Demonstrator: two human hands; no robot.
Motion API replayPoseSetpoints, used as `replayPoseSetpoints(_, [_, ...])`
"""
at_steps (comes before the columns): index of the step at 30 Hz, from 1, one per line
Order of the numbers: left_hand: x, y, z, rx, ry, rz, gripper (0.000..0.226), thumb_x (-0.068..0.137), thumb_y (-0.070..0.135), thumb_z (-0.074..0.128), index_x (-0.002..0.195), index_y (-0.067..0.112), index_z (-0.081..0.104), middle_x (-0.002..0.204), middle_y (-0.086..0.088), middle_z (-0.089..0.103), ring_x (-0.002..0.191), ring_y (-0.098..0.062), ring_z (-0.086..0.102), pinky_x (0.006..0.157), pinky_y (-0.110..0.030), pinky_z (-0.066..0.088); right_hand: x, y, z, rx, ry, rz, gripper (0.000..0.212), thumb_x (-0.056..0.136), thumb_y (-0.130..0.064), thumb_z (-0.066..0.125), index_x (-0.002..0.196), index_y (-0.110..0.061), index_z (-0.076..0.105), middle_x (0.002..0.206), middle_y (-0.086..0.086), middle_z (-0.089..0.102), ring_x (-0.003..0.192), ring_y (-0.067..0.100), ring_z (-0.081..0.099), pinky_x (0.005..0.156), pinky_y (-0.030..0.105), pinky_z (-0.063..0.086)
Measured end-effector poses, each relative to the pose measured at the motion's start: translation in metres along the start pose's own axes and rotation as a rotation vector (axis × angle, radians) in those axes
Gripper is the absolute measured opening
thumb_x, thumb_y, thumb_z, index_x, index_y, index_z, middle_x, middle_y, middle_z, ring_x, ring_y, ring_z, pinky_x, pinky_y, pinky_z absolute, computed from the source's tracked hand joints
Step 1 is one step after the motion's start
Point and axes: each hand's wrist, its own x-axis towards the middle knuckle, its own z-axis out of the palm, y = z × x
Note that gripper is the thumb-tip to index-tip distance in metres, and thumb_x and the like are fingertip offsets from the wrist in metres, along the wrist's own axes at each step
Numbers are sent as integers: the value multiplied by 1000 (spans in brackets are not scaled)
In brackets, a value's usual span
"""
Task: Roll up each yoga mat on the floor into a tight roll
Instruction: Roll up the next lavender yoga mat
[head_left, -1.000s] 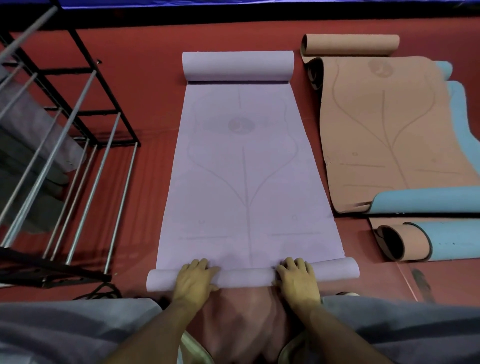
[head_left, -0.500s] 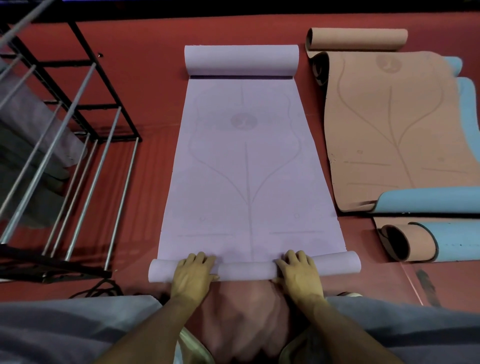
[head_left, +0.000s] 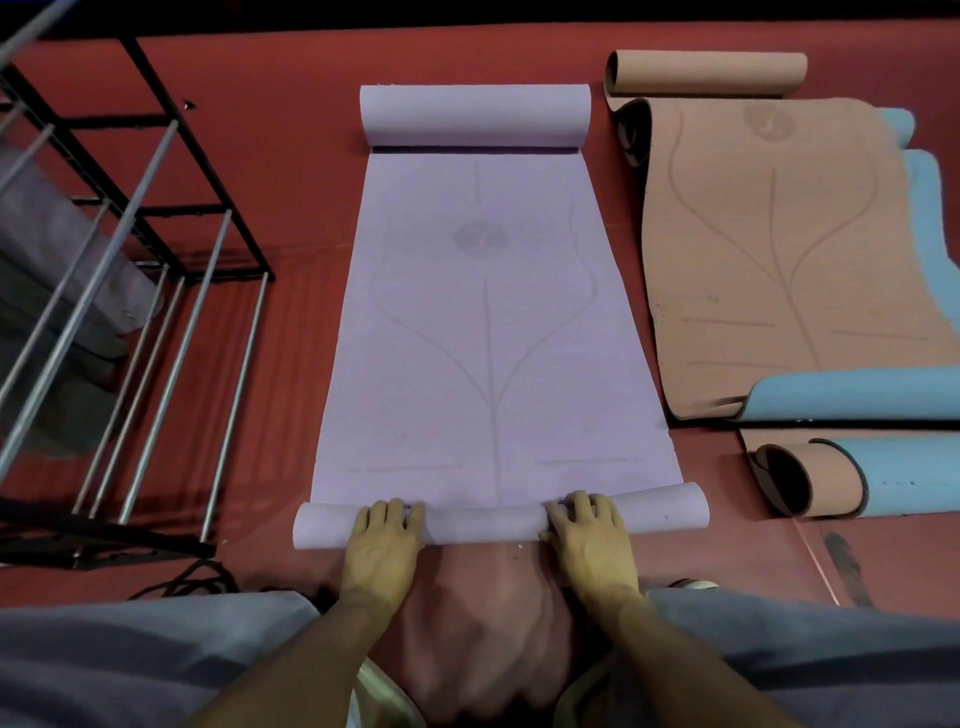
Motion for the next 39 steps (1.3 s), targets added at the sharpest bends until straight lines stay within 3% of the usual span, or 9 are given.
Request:
replayPoseSetpoints(3, [6,-7,-3,-74,11,12,67,55,12,96,117,11,72,85,-3,67,77,-29,65,77,-41,59,-3,1,-7,60,50,-44,42,93,-44,64,123,-14,66,103,3,64,94,29,55,91,44,51])
replayPoseSetpoints(5, [5,-9,-6,-113,38,21,54,59,19,98,106,13,72,82,0,67,76,-26,66,77,-37,59,-2,2,-14,100,34,-42,42,82,-46,78,107,-14,65,96,0,65,89,29,56,87,43,52])
replayPoseSetpoints(11, [9,-5,3,9,-39,19,55,58,25,99,104,8,73,90,-10,69,82,-34,65,88,-52,57,12,3,-10,9,-76,1,39,56,-4,87,79,-18,58,72,-2,63,76,26,57,88,38,56])
replayPoseSetpoints(16, [25,-14,-12,32,-62,93,42,48,21,100,74,17,68,63,-1,61,59,-26,59,56,-40,53,21,4,-20,-33,-86,-25,45,44,-4,89,69,-18,55,55,-1,56,54,25,53,56,31,44])
replayPoseSetpoints(18, [26,-12,-24,74,-130,100,38,49,20,97,74,19,68,64,-1,64,62,-25,61,56,-36,50,27,6,-32,-99,-207,10,43,44,-12,92,70,-18,59,51,1,56,46,26,55,49,31,36])
replayPoseSetpoints(22, [25,-10,-24,66,-217,119,24,95,19,57,119,19,63,115,-3,69,111,-29,59,91,-39,44,37,9,-44,-118,-371,8,20,98,-29,58,114,-17,62,106,7,71,97,32,68,69,37,38])
replayPoseSetpoints(28, [35,-14,-26,-110,-273,35,37,93,50,66,126,34,61,119,3,53,114,-22,49,92,-34,40,47,6,-38,-86,-388,58,36,90,-44,64,117,-23,71,124,2,55,118,31,45,93,40,41])
replayPoseSetpoints(31, [32,-11,-27,-149,-176,-14,54,81,46,79,130,37,59,112,7,57,105,-20,55,86,-34,41,46,8,-32,-91,-347,39,31,91,-42,64,115,-25,72,118,0,54,113,27,46,82,37,37])
replayPoseSetpoints(39, [23,-10,-29,-222,-80,-78,20,84,33,79,98,24,67,92,3,70,87,-24,65,73,-34,50,38,2,-27,-59,-149,124,37,51,-16,89,73,-26,60,66,-7,60,70,24,54,58,33,35])
